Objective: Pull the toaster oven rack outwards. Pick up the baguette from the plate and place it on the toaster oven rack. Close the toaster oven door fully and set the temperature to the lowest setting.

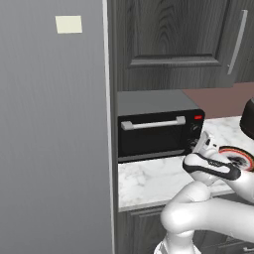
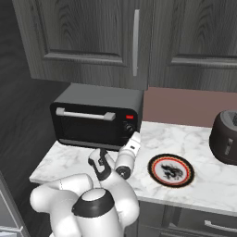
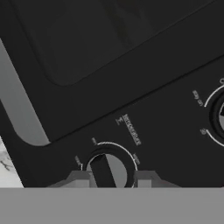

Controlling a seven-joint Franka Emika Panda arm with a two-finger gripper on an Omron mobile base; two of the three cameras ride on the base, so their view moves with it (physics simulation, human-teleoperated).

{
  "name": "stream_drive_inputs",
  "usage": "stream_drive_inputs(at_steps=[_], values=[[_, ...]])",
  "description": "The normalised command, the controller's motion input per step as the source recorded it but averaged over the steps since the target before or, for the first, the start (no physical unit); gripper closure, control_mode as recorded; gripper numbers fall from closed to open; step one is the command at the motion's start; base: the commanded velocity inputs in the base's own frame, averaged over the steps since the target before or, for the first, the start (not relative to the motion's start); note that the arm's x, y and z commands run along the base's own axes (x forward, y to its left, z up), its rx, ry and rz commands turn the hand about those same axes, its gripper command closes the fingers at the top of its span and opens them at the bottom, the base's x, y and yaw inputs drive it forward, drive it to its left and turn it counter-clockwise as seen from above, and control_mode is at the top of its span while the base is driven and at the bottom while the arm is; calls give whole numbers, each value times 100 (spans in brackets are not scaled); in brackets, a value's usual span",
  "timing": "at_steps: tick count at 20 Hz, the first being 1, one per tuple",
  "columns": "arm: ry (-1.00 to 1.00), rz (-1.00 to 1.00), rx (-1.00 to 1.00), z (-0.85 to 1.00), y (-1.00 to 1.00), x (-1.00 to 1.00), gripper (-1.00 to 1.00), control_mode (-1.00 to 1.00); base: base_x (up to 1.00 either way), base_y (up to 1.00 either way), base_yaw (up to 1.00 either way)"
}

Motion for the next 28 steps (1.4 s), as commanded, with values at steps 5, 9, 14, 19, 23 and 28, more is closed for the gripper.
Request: stream_drive_inputs(at_steps=[5,9,14,19,23,28], values=[[-16,0,-14,-8,0,-10,100,-100,0,0,0],[-14,0,-18,-15,0,-1,100,-100,0,0,0],[-14,0,-16,-15,0,0,100,-100,0,0,0],[-13,0,-14,-11,0,0,100,-100,0,0,0],[-8,0,-13,-9,0,0,100,-100,0,0,0],[0,0,-15,-2,0,0,100,-100,0,0,0]])
